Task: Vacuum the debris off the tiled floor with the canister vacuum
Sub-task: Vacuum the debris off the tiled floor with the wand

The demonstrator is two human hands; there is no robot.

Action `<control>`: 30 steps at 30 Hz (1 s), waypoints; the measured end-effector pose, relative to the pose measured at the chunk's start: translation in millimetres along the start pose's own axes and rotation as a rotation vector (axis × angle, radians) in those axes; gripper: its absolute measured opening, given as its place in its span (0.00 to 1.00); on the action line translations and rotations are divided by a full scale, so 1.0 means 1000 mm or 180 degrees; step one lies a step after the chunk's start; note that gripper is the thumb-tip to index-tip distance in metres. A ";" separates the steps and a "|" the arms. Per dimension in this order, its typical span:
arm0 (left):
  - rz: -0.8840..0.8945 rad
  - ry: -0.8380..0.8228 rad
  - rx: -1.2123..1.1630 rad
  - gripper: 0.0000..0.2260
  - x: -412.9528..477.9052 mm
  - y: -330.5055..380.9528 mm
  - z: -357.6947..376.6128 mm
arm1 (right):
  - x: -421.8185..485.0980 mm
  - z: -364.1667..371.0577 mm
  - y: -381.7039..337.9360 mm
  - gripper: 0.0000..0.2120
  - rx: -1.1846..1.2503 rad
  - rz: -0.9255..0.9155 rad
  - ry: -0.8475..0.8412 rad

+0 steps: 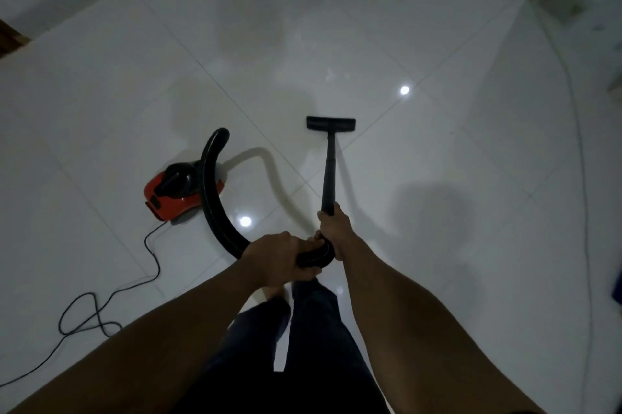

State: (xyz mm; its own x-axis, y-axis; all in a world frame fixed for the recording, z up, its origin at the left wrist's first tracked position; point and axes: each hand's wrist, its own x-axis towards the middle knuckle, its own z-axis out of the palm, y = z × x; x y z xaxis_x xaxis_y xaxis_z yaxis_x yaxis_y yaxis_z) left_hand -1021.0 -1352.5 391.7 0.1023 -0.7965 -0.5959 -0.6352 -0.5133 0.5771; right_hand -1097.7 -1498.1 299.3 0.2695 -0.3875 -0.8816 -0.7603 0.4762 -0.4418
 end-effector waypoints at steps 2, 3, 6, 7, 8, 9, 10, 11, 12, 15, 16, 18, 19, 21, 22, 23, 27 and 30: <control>-0.0036 0.0054 0.0056 0.30 -0.001 -0.003 0.009 | 0.003 0.005 0.007 0.21 0.0081 0.0014 0.0049; -0.0055 0.0072 0.0086 0.31 -0.001 -0.005 0.012 | 0.002 0.007 0.007 0.21 0.0105 0.0019 0.0052; -0.0106 0.0111 0.0110 0.26 0.001 -0.008 0.010 | 0.002 0.009 0.003 0.21 0.0263 0.0062 0.0066; -0.0097 0.0131 0.0131 0.25 0.001 -0.007 0.007 | 0.004 0.009 0.001 0.20 0.0286 0.0089 0.0069; -0.0082 0.0139 0.0173 0.24 0.003 -0.005 0.002 | 0.006 0.009 -0.001 0.19 0.0331 0.0118 0.0082; -0.0096 0.0141 0.0230 0.24 0.007 -0.002 -0.004 | 0.008 0.007 -0.005 0.19 0.0334 0.0123 0.0098; -0.0120 0.0149 0.0282 0.25 0.012 -0.001 -0.009 | 0.013 0.005 -0.008 0.18 0.0276 0.0100 0.0138; -0.0127 0.0164 0.0303 0.25 0.017 0.002 -0.015 | 0.019 0.001 -0.011 0.18 0.0190 0.0068 0.0181; -0.0110 0.0170 0.0292 0.24 0.025 0.005 -0.020 | 0.024 -0.004 -0.016 0.17 0.0133 0.0044 0.0228; 0.0006 0.0199 0.0225 0.23 0.066 0.018 -0.032 | 0.046 -0.036 -0.040 0.16 0.0196 0.0061 0.0306; 0.0045 0.0169 0.0208 0.24 0.080 0.023 -0.036 | 0.050 -0.050 -0.049 0.17 0.0197 0.0074 0.0260; 0.0038 0.0099 0.0168 0.25 0.117 0.035 -0.043 | 0.066 -0.082 -0.072 0.18 0.0175 0.0106 0.0192; 0.0011 0.0032 0.0174 0.26 0.127 0.043 -0.043 | 0.068 -0.095 -0.078 0.18 0.0141 0.0087 0.0143; 0.0023 -0.0046 0.0193 0.27 0.157 0.065 -0.053 | 0.082 -0.128 -0.093 0.18 -0.0002 0.0067 0.0125; 0.0022 -0.0061 0.0169 0.27 0.174 0.079 -0.060 | 0.089 -0.146 -0.102 0.19 -0.0093 0.0081 0.0129; 0.0007 -0.0067 0.0116 0.27 0.186 0.092 -0.066 | 0.097 -0.161 -0.109 0.20 -0.0206 0.0064 0.0102; -0.0095 -0.0074 -0.0230 0.27 0.223 0.123 -0.075 | 0.114 -0.202 -0.136 0.25 -0.0754 -0.0100 -0.0128; -0.0192 -0.0138 -0.0385 0.28 0.234 0.131 -0.074 | 0.116 -0.213 -0.151 0.29 -0.1029 -0.0106 -0.0336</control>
State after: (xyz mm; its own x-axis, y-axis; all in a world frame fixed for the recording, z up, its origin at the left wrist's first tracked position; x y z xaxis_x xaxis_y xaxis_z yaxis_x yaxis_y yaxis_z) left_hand -1022.9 -1630.0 369.1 0.1027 -0.7499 -0.6535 -0.5317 -0.5967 0.6011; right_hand -1077.6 -1782.8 298.8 0.3442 -0.3068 -0.8873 -0.8935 0.1833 -0.4100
